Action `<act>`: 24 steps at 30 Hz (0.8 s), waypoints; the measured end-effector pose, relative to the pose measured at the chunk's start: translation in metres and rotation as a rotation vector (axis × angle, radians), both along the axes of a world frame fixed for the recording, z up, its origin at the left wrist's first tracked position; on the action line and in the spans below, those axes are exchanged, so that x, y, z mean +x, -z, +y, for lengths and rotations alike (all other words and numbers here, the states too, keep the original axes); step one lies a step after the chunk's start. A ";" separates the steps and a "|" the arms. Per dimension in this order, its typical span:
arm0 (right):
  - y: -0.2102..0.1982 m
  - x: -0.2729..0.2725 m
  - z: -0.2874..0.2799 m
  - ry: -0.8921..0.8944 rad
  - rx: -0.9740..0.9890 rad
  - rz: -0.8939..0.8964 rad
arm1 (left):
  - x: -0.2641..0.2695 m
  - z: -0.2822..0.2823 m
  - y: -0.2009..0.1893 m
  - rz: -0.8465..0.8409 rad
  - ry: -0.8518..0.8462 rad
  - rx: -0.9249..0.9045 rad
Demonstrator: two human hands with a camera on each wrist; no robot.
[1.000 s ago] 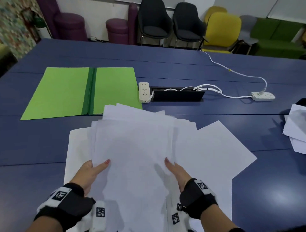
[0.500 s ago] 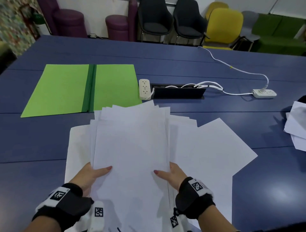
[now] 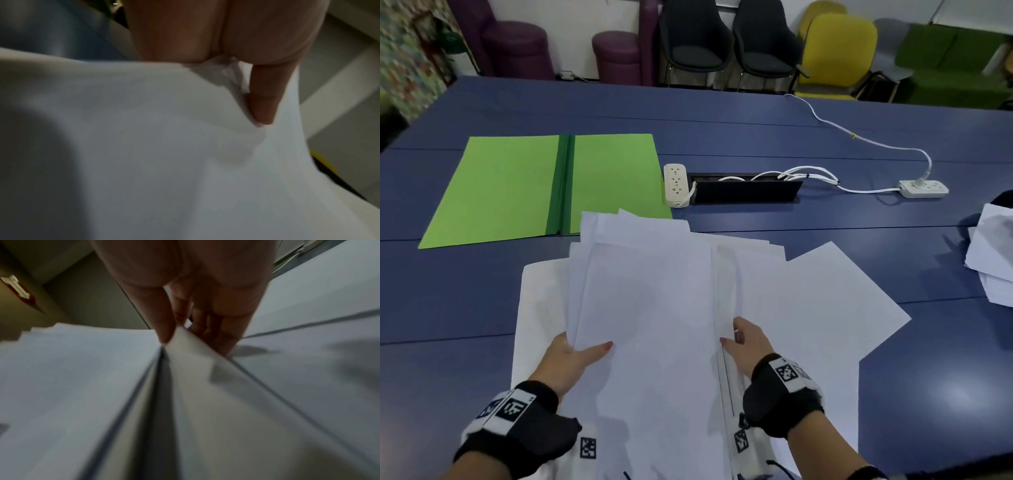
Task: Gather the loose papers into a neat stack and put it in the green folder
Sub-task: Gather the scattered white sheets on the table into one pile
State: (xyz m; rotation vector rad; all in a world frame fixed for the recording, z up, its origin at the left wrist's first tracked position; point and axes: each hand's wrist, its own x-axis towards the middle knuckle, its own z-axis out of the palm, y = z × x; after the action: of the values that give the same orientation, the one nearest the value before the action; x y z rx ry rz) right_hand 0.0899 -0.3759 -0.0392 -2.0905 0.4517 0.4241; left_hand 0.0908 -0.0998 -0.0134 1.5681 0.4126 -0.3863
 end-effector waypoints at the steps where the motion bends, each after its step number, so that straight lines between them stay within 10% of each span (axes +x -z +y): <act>1: -0.003 -0.002 0.000 0.065 0.156 -0.023 | -0.001 0.004 -0.002 0.014 -0.021 -0.052; 7: -0.024 -0.018 0.009 0.129 0.867 -0.002 | -0.006 0.021 0.006 0.091 0.001 -0.291; 18: -0.061 -0.031 0.017 -0.310 0.885 0.089 | -0.014 0.000 -0.023 0.099 -0.088 -0.426; 24: -0.047 -0.023 0.000 0.129 0.561 -0.036 | -0.006 0.014 -0.012 0.121 0.091 -0.323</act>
State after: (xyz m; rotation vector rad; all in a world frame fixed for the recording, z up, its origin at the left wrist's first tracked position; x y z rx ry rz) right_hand 0.0672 -0.3760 0.0082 -1.5160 0.3897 0.3832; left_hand 0.0847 -0.0856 -0.0011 1.2545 0.3527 -0.5904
